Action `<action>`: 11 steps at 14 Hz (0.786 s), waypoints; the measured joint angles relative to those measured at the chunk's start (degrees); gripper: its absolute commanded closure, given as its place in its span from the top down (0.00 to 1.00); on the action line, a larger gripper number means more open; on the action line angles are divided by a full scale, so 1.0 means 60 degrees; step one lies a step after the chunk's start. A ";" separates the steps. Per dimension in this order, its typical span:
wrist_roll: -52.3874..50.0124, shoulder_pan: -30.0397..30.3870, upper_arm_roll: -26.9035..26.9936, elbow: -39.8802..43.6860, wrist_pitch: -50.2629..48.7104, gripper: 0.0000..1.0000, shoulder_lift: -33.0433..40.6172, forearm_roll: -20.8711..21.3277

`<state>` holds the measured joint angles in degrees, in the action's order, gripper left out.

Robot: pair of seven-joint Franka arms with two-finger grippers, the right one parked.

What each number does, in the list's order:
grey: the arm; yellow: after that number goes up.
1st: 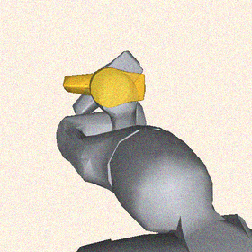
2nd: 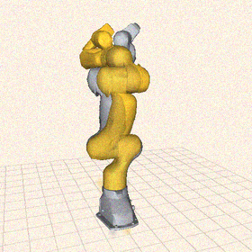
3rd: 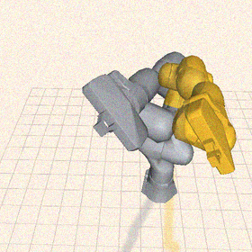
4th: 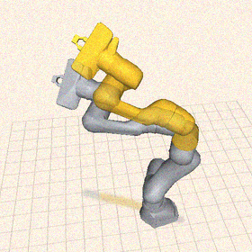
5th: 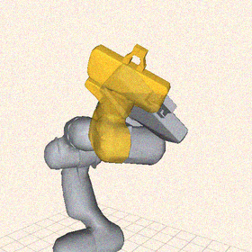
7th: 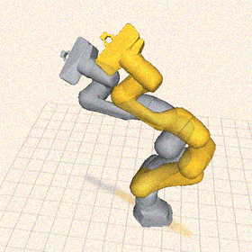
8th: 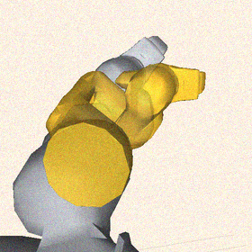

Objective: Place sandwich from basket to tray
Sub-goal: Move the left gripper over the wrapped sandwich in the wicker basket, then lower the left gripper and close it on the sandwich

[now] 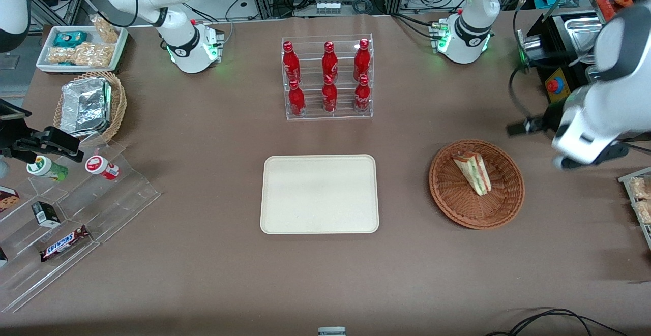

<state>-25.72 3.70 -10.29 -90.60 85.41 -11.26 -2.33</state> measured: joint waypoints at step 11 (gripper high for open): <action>-0.3329 -0.0338 -0.0025 -0.4101 0.7019 1.00 -0.1059 -0.0007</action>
<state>-45.70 1.68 -10.44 -115.20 127.52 -17.61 -2.38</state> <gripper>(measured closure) 0.000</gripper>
